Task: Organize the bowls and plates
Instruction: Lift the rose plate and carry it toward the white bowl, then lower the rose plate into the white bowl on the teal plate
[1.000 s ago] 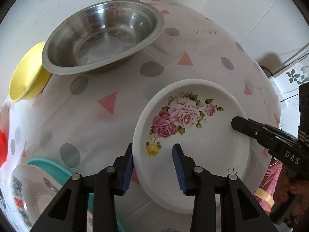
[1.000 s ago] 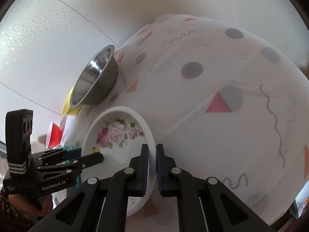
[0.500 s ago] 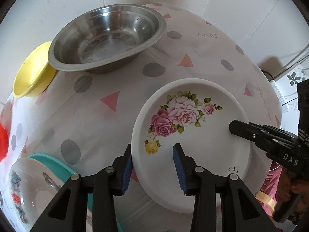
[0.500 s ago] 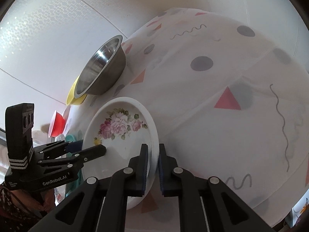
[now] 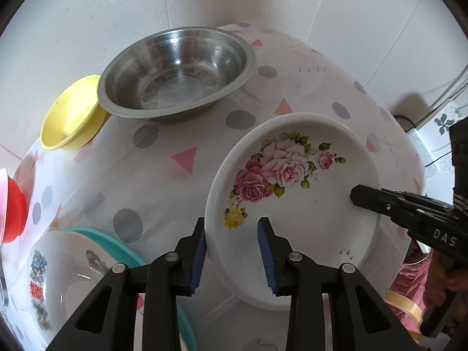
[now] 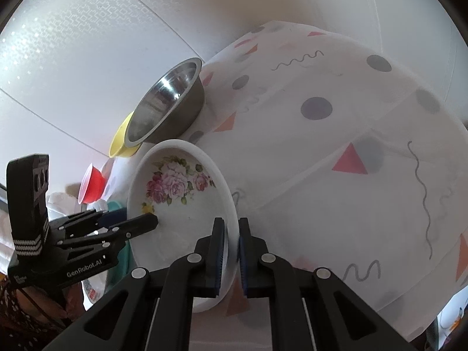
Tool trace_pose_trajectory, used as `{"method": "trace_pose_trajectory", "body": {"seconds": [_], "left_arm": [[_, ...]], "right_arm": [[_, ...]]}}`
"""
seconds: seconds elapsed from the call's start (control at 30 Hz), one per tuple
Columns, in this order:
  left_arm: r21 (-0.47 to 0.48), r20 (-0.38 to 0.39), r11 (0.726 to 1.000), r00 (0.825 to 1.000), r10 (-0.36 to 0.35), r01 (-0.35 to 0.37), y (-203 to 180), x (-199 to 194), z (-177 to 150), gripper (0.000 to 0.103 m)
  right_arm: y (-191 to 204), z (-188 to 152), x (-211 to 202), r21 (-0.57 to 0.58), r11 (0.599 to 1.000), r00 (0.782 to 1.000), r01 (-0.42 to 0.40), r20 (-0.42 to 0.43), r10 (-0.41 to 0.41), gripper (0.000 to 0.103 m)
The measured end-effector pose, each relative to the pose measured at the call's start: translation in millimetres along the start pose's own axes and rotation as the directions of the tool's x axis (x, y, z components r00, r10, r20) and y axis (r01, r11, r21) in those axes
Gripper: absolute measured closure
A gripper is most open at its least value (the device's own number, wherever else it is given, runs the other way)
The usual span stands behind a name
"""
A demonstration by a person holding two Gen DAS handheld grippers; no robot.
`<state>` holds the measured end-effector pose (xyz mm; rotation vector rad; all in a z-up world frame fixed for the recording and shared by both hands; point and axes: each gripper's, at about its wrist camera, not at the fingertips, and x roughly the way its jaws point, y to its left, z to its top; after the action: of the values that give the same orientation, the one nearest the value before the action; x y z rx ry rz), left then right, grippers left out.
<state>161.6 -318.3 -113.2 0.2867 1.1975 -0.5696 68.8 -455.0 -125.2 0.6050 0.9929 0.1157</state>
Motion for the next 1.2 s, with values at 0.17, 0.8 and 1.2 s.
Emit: {"method": "trace_pose_trajectory", "body": {"seconds": [0.17, 0.8, 1.2], "left_arm": [[-0.025, 0.043, 1.000, 0.999, -0.010, 0.011, 17.3, -21.1, -5.0, 0.069], [-0.204, 0.136, 0.979, 0.990, 0.035, -0.007, 100.0, -78.7, -56.6, 0.069], [-0.341, 0.132, 0.939, 0.987, 0.089, -0.039, 155.9, -95.4, -99.1, 0.068]], "right_arm": [[19.6, -4.3, -5.7, -0.014, 1.000, 1.000, 0.000, 0.025, 0.000, 0.094], [120.3, -13.2, 18.6, -0.151, 0.987, 0.999, -0.052, 0.008, 0.054, 0.094], [179.1, -24.7, 57.7, -0.247, 0.963, 0.993, -0.108, -0.072, 0.093, 0.094]]}}
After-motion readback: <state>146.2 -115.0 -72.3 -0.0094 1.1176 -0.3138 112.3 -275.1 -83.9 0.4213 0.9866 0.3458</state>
